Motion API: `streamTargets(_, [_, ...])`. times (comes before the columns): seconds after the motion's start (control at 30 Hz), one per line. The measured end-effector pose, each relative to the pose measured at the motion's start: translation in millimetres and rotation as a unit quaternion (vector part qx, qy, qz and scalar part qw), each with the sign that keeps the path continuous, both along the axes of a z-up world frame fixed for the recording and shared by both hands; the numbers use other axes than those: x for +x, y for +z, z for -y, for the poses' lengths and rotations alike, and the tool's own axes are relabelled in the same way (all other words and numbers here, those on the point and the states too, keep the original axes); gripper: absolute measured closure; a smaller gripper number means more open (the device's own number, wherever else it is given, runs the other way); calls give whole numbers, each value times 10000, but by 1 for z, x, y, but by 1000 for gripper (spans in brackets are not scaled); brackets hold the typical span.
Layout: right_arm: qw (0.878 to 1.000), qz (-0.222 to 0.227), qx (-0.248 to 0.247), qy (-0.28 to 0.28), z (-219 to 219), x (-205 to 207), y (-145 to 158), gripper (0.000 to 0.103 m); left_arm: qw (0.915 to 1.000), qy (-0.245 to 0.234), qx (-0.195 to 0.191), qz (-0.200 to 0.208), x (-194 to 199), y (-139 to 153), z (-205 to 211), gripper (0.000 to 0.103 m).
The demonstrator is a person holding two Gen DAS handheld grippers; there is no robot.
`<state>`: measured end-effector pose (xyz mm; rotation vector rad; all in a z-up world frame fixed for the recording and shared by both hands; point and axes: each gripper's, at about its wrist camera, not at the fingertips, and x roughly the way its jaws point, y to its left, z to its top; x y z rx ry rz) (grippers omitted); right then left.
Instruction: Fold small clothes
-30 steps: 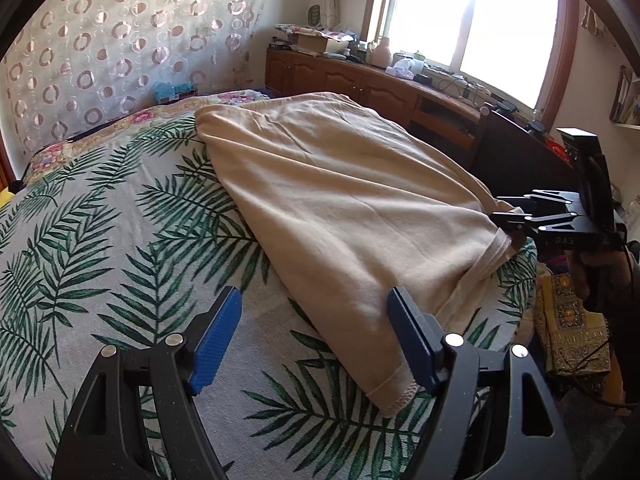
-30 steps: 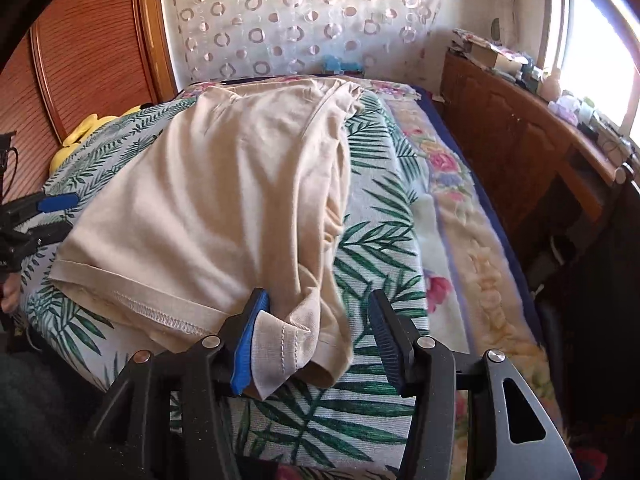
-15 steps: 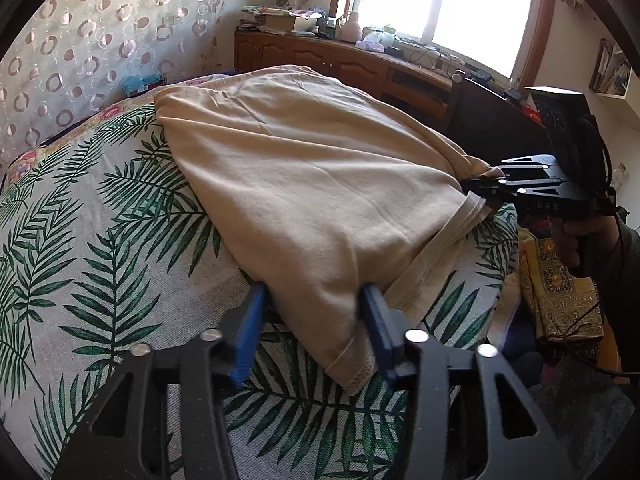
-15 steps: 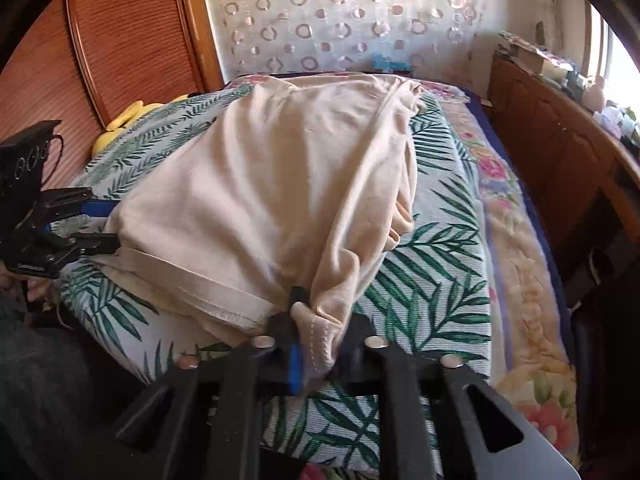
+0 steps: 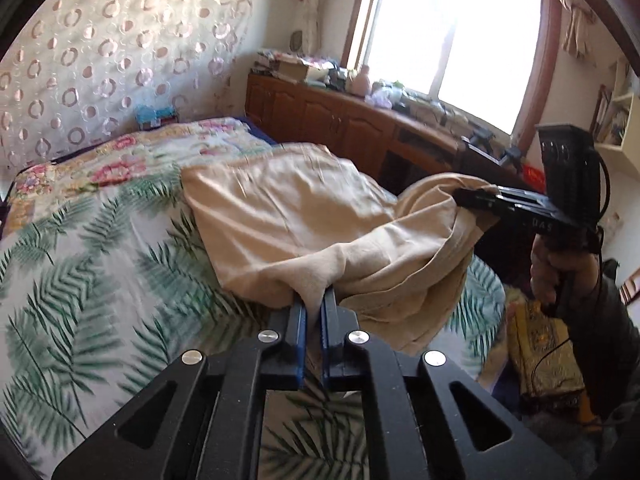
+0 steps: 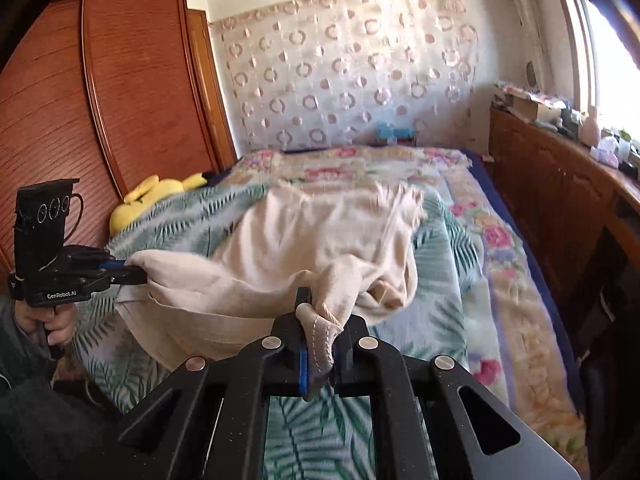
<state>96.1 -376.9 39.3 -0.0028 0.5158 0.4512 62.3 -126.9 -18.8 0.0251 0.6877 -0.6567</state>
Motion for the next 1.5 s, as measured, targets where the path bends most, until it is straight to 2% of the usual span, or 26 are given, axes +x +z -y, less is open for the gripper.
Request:
streamTargets(0.1, [9998,151,90,-1,1,22,14,95,9997,161,-112,127,26,19,-7,97])
streamTargets(0.3, [9998,152,150,-34,-1,81,21,95,9990,412,19,198,90,37,-4,97])
streamTargets(0.53, [9999,-44,-43,-101,-26,153,16,95,9980,619,100,-8,159,24,-1,97])
streamTargets(0.73, [9991,-339,-200,-179,-39,182,13,95,9964,722,212,-390,201,-6,-1,97])
streamTargets(0.83, [9985,-429,-260,-238,-40,192,18,86,9956,734,238,-527,210,-14,-3,89])
streamTargets(0.93, [9984,-341,-368,-274,-41,183,29,69,9955,807,209,-441,211,-12,-13,74])
streamTargets(0.97, [9980,-232,-438,-400,-41,180,33,51,9957,801,171,-424,211,-11,-17,65])
streamTargets(1.0, [9976,-144,-474,-489,-39,178,36,40,9959,789,151,-424,209,-11,-21,61])
streamTargets(1.1, [9979,-113,-454,-454,-33,167,42,39,9958,700,280,-516,207,-17,-28,61])
streamTargets(1.3, [9947,-413,-934,-143,-37,154,28,39,9943,294,739,-714,195,-36,-26,61])
streamTargets(1.4, [9927,-581,-1062,-8,-40,155,26,39,9932,100,828,-816,192,-44,-22,61])
streamTargets(1.43, [9920,-617,-1104,2,-42,157,28,39,9929,65,833,-844,192,-46,-21,58])
streamTargets(1.5, [9913,-709,-1107,52,-46,164,31,39,9925,16,828,-896,192,-48,-18,30])
